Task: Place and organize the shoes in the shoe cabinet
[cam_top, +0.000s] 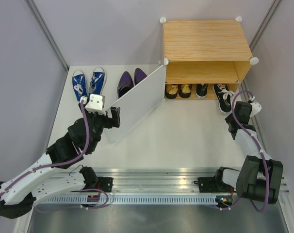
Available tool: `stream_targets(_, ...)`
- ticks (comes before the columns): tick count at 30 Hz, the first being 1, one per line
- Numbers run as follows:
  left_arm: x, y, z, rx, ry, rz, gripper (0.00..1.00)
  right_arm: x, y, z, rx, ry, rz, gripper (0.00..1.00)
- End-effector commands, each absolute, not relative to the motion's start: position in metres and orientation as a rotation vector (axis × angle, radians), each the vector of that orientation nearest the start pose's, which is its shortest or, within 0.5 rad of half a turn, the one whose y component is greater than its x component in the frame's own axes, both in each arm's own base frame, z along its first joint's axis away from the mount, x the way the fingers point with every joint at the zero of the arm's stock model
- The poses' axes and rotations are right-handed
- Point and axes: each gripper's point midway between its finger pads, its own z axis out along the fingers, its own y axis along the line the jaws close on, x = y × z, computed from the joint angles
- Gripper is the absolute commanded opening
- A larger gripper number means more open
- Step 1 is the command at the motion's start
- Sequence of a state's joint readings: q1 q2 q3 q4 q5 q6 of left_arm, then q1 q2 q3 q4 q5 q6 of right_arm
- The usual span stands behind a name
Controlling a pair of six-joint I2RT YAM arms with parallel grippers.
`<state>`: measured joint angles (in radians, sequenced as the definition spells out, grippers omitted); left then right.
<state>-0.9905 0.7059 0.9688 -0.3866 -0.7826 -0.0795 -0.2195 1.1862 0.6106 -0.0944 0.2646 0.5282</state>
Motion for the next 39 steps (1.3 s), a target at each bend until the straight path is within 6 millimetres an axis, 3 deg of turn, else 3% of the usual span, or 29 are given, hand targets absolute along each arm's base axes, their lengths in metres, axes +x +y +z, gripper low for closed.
stream_targets(1, 0.231, -0.128, 0.346, 0.172, 1.629, -0.143, 0.9, 0.308, -0.107, 0.084, 1.023, 1.992, -0.152, 0.3)
stream_targets(11, 0.231, -0.13, 0.344, 0.181, 1.634, -0.141, 0.9, 0.328, -0.115, 0.055, 1.088, 2.027, -0.107, 0.28)
stream_targets(16, 0.233, -0.131, 0.342, 0.19, 1.641, -0.125, 0.9, 0.367, -0.12, 0.069, 1.07, 1.961, -0.035, 0.29)
stream_targets(18, 0.233, -0.131, 0.341, 0.191, 1.644, -0.12, 0.9, 0.378, -0.122, 0.065, 1.068, 1.971, -0.029, 0.29)
stream_targets(19, 0.234, -0.131, 0.34, 0.191, 1.644, -0.12, 0.9, 0.39, -0.123, 0.075, 1.051, 1.953, -0.016, 0.29)
stream_targets(21, 0.234, -0.131, 0.34, 0.19, 1.646, -0.108, 0.9, 0.402, -0.124, 0.071, 1.04, 1.971, -0.005, 0.29)
stream_targets(22, 0.235, -0.131, 0.339, 0.193, 1.647, -0.106, 0.9, 0.413, -0.127, 0.08, 1.027, 1.951, 0.006, 0.29)
stream_targets(31, 0.236, -0.126, 0.338, 0.181, 1.649, -0.07, 0.91, 0.456, -0.12, 0.077, 1.015, 1.968, 0.134, 0.29)
stream_targets(35, 0.237, -0.127, 0.337, 0.187, 1.652, -0.066, 0.91, 0.444, -0.118, 0.07, 1.043, 1.98, 0.125, 0.28)
stream_targets(39, 0.236, -0.129, 0.338, 0.193, 1.651, -0.082, 0.91, 0.409, -0.116, 0.054, 1.096, 2.015, 0.066, 0.3)
